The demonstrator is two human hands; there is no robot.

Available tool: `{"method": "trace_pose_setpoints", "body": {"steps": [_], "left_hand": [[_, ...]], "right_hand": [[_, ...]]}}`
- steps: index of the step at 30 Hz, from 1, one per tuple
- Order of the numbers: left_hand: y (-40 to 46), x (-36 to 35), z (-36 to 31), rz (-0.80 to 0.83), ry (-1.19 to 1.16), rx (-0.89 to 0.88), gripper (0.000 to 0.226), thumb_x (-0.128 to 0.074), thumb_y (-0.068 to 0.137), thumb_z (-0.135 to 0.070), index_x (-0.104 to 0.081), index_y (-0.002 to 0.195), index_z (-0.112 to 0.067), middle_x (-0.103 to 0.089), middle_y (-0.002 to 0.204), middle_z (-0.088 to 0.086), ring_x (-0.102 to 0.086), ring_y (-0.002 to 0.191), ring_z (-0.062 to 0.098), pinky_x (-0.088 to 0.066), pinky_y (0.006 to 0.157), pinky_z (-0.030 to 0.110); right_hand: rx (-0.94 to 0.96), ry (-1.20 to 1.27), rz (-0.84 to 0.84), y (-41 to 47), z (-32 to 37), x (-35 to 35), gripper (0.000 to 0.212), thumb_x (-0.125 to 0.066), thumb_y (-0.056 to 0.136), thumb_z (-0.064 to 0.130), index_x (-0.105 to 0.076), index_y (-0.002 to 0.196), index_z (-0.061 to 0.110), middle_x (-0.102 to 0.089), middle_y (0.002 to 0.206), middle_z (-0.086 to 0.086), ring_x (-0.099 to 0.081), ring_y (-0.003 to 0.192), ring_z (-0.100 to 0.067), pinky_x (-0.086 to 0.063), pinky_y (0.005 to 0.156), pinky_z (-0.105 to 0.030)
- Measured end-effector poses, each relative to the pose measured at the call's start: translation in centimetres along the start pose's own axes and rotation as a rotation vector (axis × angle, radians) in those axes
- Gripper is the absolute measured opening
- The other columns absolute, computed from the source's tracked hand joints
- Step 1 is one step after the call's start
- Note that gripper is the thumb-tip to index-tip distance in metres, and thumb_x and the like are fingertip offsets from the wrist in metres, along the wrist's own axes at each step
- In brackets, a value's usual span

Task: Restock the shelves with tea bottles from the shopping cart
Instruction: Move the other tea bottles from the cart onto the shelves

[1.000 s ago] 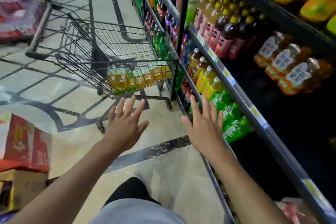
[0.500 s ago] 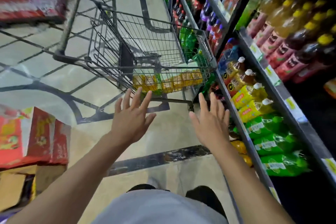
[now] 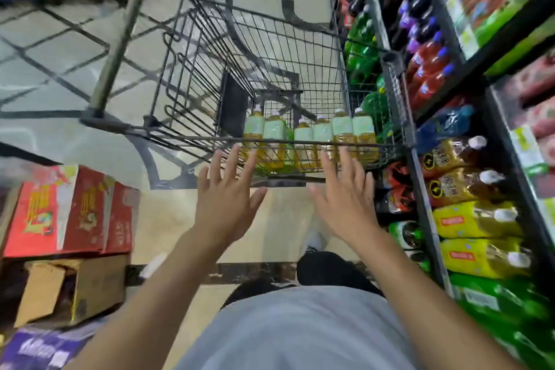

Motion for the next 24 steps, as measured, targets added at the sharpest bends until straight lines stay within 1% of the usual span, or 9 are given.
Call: {"method": "trace_pose_setpoints", "body": {"steps": [2, 4, 5, 8, 10, 15, 18, 22, 24], "left_hand": [[2.2, 0.8, -0.2, -0.022, -0.025, 0.058, 0.069, -0.017, 0.102, -0.065, -0.002, 0.163, -0.035, -0.001, 0.172, 0.002, 0.004, 0.158, 0.032, -0.010, 0.124, 0.053], [4.6, 1.8, -0.4, -0.040, -0.041, 0.100, 0.072, -0.011, 0.098, -0.067, -0.004, 0.162, -0.036, -0.003, 0.172, 0.001, 0.002, 0.157, 0.032, -0.010, 0.123, 0.052], [5.7, 2.2, -0.4, -0.029, -0.048, 0.119, 0.071, -0.012, 0.099, -0.066, -0.004, 0.162, -0.035, -0.002, 0.172, 0.001, 0.003, 0.158, 0.032, -0.009, 0.124, 0.052], [8.9, 2.9, 0.1, 0.011, -0.087, 0.170, 0.069, -0.025, 0.103, -0.061, -0.002, 0.163, -0.034, 0.003, 0.172, 0.000, 0.007, 0.157, 0.030, -0.004, 0.124, 0.051], [11.2, 3.1, 1.0, 0.039, -0.086, 0.188, 0.069, -0.025, 0.104, -0.060, 0.000, 0.163, -0.034, 0.005, 0.172, 0.000, 0.008, 0.157, 0.030, -0.002, 0.124, 0.050], [17.5, 1.0, 3.4, 0.159, -0.120, 0.165, 0.068, -0.027, 0.105, -0.057, 0.002, 0.163, -0.034, 0.007, 0.172, 0.000, 0.010, 0.157, 0.030, -0.002, 0.124, 0.050], [21.6, -1.0, 4.9, 0.205, -0.116, 0.129, 0.069, -0.029, 0.105, -0.057, -0.001, 0.163, -0.032, 0.002, 0.172, 0.002, 0.005, 0.157, 0.031, -0.009, 0.123, 0.051], [26.7, -4.6, 6.3, 0.317, -0.160, 0.137, 0.072, -0.034, 0.105, -0.055, 0.000, 0.163, -0.030, 0.000, 0.172, 0.004, 0.002, 0.157, 0.033, -0.016, 0.122, 0.054], [28.8, -6.7, 6.5, 0.360, -0.205, 0.134, 0.073, -0.037, 0.105, -0.053, -0.003, 0.163, -0.028, -0.005, 0.171, 0.006, -0.004, 0.156, 0.035, -0.021, 0.121, 0.054]], "right_hand": [[0.076, -0.050, -0.003, 3.6, 0.7, 1.2, 0.069, -0.030, 0.105, 0.055, 0.004, 0.161, 0.033, 0.015, 0.169, -0.005, 0.008, 0.156, -0.032, 0.000, 0.125, -0.057], [0.153, -0.108, -0.001, 7.0, 1.6, 2.5, 0.069, -0.029, 0.105, 0.056, 0.005, 0.161, 0.033, 0.016, 0.169, -0.006, 0.008, 0.155, -0.033, 0.001, 0.124, -0.058], [0.184, -0.121, 0.009, 8.6, 2.0, 3.0, 0.069, -0.029, 0.105, 0.056, 0.005, 0.161, 0.033, 0.016, 0.169, -0.005, 0.008, 0.156, -0.033, 0.002, 0.124, -0.058], [0.229, -0.127, 0.042, 12.7, 2.9, 3.8, 0.068, -0.029, 0.105, 0.055, 0.003, 0.161, 0.034, 0.016, 0.169, -0.005, 0.009, 0.156, -0.033, 0.003, 0.124, -0.058], [0.235, -0.137, 0.063, 15.1, 3.3, 3.8, 0.068, -0.029, 0.105, 0.056, 0.000, 0.161, 0.033, 0.014, 0.170, -0.006, 0.007, 0.156, -0.034, 0.002, 0.124, -0.058], [0.168, -0.120, 0.159, 20.4, 3.5, 1.3, 0.069, -0.032, 0.104, 0.056, -0.001, 0.162, 0.034, 0.014, 0.170, -0.004, 0.006, 0.156, -0.033, 0.000, 0.125, -0.058], [0.086, -0.102, 0.217, 22.9, 3.5, -0.5, 0.069, -0.033, 0.105, 0.054, -0.001, 0.162, 0.032, 0.012, 0.170, -0.004, 0.003, 0.156, -0.034, -0.002, 0.125, -0.059], [0.000, -0.053, 0.336, 26.0, 3.7, -3.3, 0.071, -0.034, 0.106, 0.052, 0.002, 0.163, 0.031, 0.017, 0.169, -0.005, 0.007, 0.156, -0.034, -0.003, 0.126, -0.056], [-0.020, -0.024, 0.382, 27.5, 3.7, -4.8, 0.072, -0.037, 0.106, 0.051, 0.003, 0.163, 0.031, 0.017, 0.169, -0.005, 0.008, 0.156, -0.033, 0.000, 0.126, -0.054]]}}
Point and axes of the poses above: each hand's wrist, its own y-axis towards the middle knuckle, its own x-axis out of the back of the hand, z = x × y, the point moved 5 cm from there along y, towards the middle knuckle
